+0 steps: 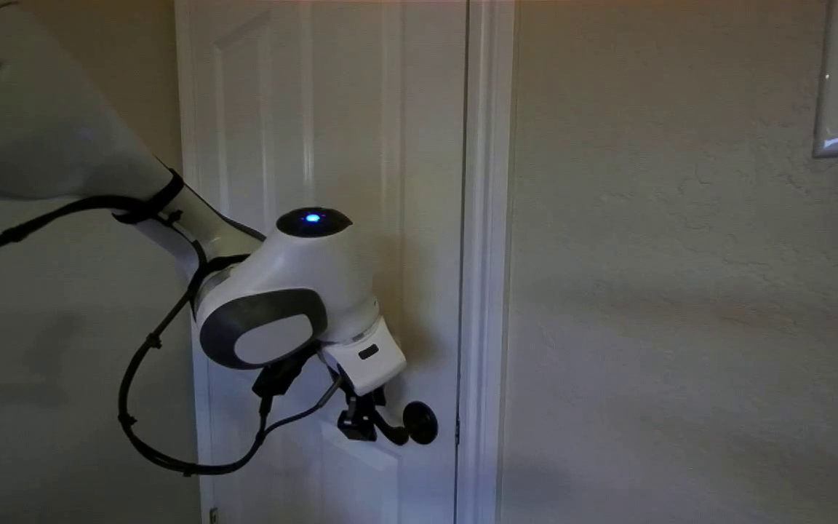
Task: Open the door
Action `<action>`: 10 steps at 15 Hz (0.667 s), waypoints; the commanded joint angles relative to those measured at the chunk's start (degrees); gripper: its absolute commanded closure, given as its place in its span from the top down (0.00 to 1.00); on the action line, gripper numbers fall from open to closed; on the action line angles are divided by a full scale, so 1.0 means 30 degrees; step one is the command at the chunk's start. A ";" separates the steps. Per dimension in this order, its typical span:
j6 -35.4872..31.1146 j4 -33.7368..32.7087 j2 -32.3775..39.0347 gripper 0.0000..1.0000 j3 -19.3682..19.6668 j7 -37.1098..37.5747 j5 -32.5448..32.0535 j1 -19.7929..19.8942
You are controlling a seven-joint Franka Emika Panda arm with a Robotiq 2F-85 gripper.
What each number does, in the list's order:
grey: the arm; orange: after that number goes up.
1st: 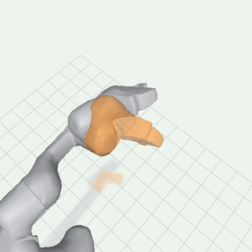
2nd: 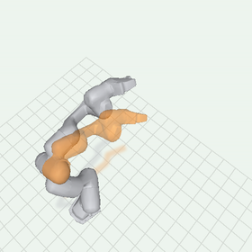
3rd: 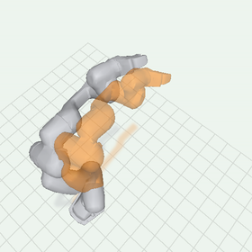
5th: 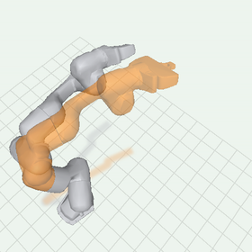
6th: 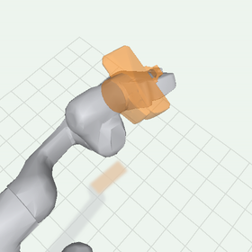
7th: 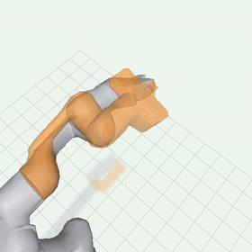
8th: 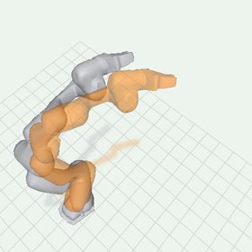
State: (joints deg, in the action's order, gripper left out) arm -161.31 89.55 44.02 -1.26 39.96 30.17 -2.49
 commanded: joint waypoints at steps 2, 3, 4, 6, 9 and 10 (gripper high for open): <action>-0.0406 -0.0877 0.0600 0.23 -0.0067 0.0803 -0.0068 -0.0092; -0.0402 -0.0872 0.0581 0.18 -0.0058 0.0832 -0.0121 -0.0108; -0.0399 -0.0830 0.0527 0.12 -0.0050 0.0857 -0.0161 -0.0132; -0.0421 -0.0747 0.0423 0.13 -0.0036 0.1012 -0.0311 -0.0234; -0.0174 -0.0913 0.0995 0.13 -0.0104 0.0898 -0.0586 -0.0190; -0.0094 -0.0987 0.1267 0.13 -0.0073 0.0743 -0.0749 -0.0186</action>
State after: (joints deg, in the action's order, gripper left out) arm -161.30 88.09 45.58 -1.25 42.56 29.72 -2.63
